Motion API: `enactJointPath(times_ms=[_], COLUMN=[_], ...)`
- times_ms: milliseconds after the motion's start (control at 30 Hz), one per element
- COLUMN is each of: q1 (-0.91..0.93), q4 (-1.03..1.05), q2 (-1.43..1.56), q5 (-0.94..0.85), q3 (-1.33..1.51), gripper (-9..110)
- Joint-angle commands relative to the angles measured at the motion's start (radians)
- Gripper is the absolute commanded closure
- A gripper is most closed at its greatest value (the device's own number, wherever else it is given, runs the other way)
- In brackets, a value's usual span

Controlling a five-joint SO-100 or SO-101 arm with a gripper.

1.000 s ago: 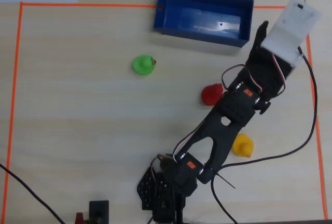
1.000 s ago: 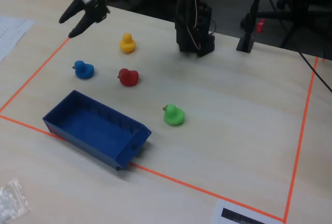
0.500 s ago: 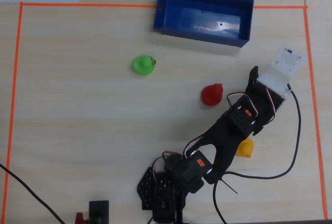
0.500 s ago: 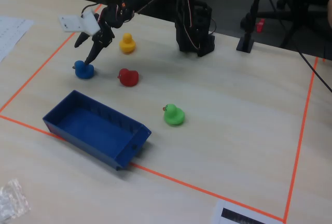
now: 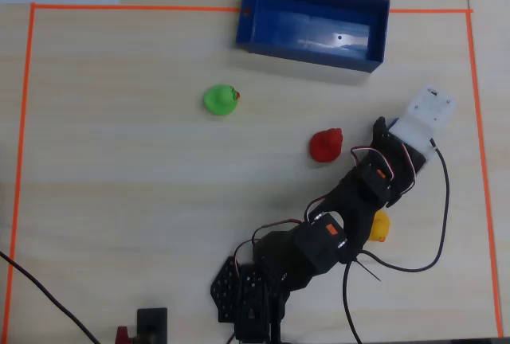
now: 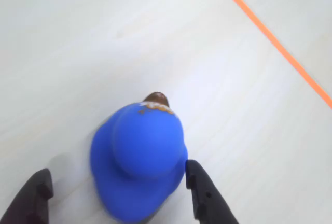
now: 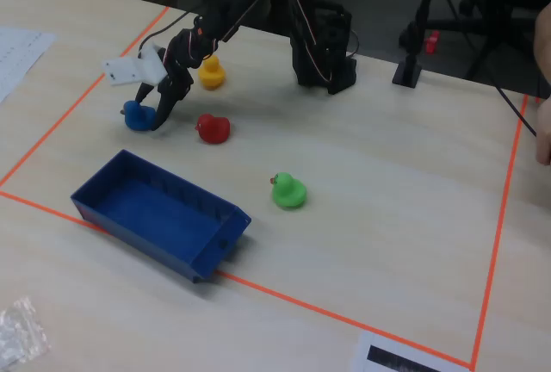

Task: Grasp blue duck and put it into box.

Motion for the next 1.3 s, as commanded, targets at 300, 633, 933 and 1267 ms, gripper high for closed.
enactJointPath(times_ms=[300, 633, 933, 1267], q1=[0.0, -0.026, -0.411, -0.703], q4=[-0.112, 0.258, 0.733, 0.451], q2=[-0.175, -0.037, 0.094, -0.049], q5=[0.051, 0.336, 0.782, 0.772], q3=[-0.138, -0.35, -0.804, -0.782], gripper=[69, 101, 101, 101])
